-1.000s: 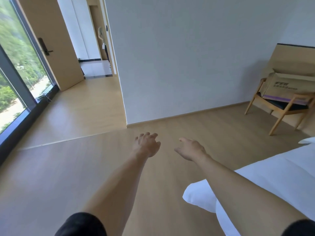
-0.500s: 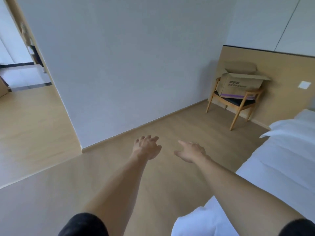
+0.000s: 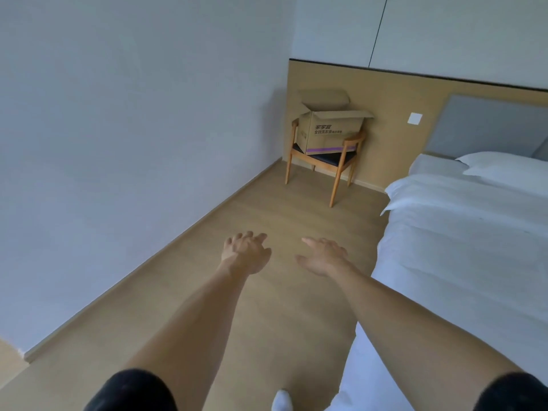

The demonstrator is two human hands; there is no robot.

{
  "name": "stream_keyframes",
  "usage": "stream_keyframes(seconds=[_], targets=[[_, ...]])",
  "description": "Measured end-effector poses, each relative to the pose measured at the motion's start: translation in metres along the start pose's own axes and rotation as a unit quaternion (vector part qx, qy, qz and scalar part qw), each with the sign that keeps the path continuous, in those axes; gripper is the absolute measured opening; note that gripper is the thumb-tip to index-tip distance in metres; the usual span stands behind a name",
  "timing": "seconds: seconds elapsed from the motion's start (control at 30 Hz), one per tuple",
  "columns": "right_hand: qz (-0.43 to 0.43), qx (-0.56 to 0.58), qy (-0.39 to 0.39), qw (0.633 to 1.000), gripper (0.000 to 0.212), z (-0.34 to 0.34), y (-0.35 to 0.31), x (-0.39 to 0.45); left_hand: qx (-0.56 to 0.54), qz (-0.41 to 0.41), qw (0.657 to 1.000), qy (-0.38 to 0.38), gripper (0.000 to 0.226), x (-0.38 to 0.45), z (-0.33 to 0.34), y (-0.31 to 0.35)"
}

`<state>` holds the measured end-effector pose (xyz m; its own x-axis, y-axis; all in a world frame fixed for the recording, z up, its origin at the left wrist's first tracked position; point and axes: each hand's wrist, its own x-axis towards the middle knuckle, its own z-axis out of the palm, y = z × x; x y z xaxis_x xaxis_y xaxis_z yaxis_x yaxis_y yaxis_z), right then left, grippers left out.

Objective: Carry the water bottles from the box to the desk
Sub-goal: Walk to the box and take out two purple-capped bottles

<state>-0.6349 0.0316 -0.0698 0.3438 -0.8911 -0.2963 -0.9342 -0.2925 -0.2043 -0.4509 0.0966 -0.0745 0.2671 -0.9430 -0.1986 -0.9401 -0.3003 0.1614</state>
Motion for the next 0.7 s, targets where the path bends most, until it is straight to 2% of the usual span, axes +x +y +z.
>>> stream_keyframes(seconds=[0.4,0.7], targets=[[0.028,0.053,-0.013,0.998,0.073,-0.047,0.031,0.215,0.053,0.004,0.999,-0.012,0.053,0.229,-0.049,0.016],[0.065,0.064,-0.002,0.996,0.072,-0.112,0.104,0.335,0.075,0.078,0.994,-0.015,0.050,0.388,-0.071,0.109]])
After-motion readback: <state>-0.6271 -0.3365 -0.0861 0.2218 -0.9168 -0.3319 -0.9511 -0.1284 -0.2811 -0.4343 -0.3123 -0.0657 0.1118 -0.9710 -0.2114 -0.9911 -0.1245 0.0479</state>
